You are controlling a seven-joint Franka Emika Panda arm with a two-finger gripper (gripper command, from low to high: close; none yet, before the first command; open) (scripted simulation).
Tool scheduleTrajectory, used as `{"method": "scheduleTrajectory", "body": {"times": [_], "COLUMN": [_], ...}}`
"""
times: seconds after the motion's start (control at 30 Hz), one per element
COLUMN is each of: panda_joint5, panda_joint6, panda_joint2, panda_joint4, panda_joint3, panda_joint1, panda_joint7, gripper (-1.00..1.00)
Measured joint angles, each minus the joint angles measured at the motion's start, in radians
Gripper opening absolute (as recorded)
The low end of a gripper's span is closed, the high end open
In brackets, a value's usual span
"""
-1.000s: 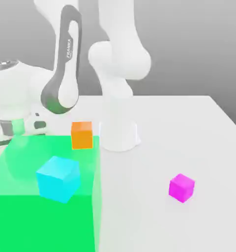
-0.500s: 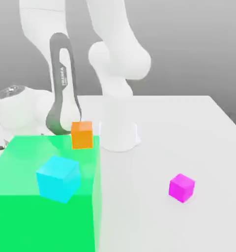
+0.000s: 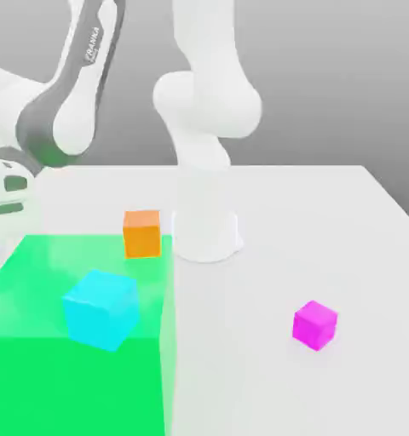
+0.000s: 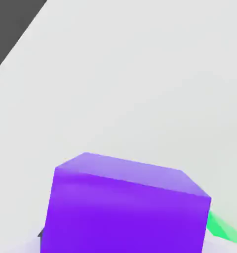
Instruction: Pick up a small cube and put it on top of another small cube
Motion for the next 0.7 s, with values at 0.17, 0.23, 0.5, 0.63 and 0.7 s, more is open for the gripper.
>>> {"method": "scheduleTrajectory", "body": {"times": [0.17, 0.23, 0.5, 0.63, 0.7], "panda_joint5": [0.032, 0.052, 0.081, 0.078, 0.078], "panda_joint6": [-0.216, -0.303, -0.448, -0.412, -0.412], "panda_joint2": [-0.023, -0.029, -0.016, -0.003, -0.003], "panda_joint4": [0.166, 0.218, 0.325, 0.302, 0.302], "panda_joint3": [0.098, 0.13, 0.182, 0.183, 0.183], "panda_joint1": [0.092, 0.166, 0.3, 0.287, 0.28], "panda_joint7": [-0.058, -0.068, -0.111, -0.109, -0.109], "gripper": [-1.0, -1.0, -1.0, 1.0, 1.0]}}
